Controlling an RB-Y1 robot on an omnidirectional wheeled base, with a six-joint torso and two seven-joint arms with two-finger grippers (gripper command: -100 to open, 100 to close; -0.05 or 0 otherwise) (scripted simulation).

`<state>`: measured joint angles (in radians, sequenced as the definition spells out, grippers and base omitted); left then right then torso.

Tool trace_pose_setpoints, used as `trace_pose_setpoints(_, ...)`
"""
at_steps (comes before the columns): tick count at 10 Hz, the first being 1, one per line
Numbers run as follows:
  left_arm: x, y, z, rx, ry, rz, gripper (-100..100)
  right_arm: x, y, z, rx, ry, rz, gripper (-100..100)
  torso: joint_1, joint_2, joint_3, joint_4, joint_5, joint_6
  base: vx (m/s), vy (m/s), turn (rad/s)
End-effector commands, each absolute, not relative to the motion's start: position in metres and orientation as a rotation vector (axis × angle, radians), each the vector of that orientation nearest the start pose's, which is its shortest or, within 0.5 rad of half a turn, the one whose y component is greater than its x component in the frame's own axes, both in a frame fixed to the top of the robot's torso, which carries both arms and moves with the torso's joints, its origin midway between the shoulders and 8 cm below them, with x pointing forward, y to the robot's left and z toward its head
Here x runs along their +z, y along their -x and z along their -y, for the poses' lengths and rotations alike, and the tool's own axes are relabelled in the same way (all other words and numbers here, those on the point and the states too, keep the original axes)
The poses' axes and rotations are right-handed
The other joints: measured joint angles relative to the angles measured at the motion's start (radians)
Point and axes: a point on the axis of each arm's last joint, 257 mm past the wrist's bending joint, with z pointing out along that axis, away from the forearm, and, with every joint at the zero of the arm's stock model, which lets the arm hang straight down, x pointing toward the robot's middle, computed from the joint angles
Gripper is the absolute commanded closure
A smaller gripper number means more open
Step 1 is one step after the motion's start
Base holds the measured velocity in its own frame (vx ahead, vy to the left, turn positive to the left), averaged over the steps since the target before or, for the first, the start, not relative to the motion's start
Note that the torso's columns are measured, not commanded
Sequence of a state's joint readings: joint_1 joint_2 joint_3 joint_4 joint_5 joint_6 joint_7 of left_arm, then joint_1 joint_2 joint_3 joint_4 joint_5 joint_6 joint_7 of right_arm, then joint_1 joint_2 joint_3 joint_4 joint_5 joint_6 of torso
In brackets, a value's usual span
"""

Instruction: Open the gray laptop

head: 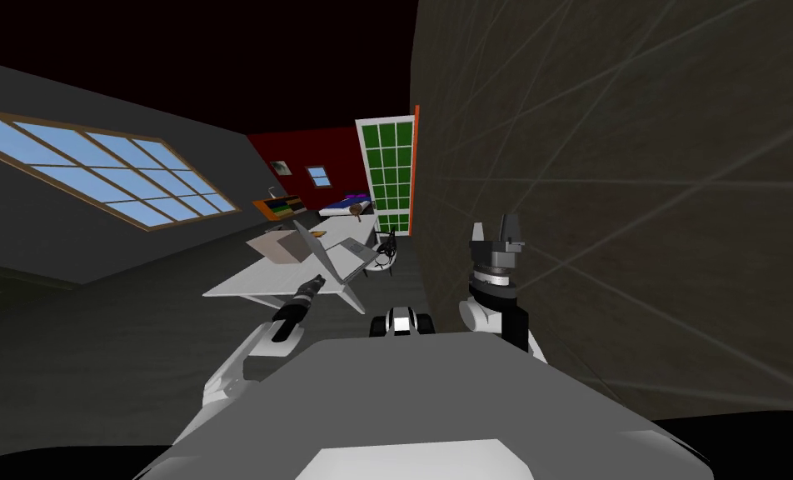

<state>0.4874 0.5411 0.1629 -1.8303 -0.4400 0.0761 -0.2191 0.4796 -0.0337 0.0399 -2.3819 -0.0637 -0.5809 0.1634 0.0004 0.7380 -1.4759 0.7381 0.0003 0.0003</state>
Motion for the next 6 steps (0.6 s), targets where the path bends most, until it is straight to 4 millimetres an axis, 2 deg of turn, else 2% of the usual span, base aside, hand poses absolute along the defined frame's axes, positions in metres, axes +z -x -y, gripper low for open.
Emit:
trace_pose_setpoints(1, -0.244, -0.377, -0.493, 0.015, 0.447, -1.735, 100, 0.087, -0.307, 0.262, 1.278, -0.468, -0.491, 0, 0.0, 0.0, 0.0, 0.0, 0.0, -0.001, 0.035, -0.039, -0.046)
trace_pose_setpoints(3, -0.239, -0.365, -0.5, 0.063, 0.427, -1.772, 100, 0.087, -0.307, 0.262, 1.278, -0.468, -0.491, 0, -0.001, -0.001, 0.0, 0.0, 0.0, 0.0, 0.049, -0.064, -0.088)
trace_pose_setpoints(5, -0.238, -0.366, -0.501, 0.066, 0.424, -1.771, 100, 0.087, -0.307, 0.262, 1.278, -0.468, -0.49, 0, -0.001, 0.0, 0.0, 0.0, 0.0, 0.0, 0.027, -0.044, -0.017)
trace_pose_setpoints(6, -0.221, -0.367, -0.509, 0.065, 0.445, -1.753, -100, 0.087, -0.307, 0.262, 1.278, -0.468, -0.491, 0, 0.002, 0.001, 0.001, 0.0, 0.0, 0.0, 0.0, 0.0, 0.0)
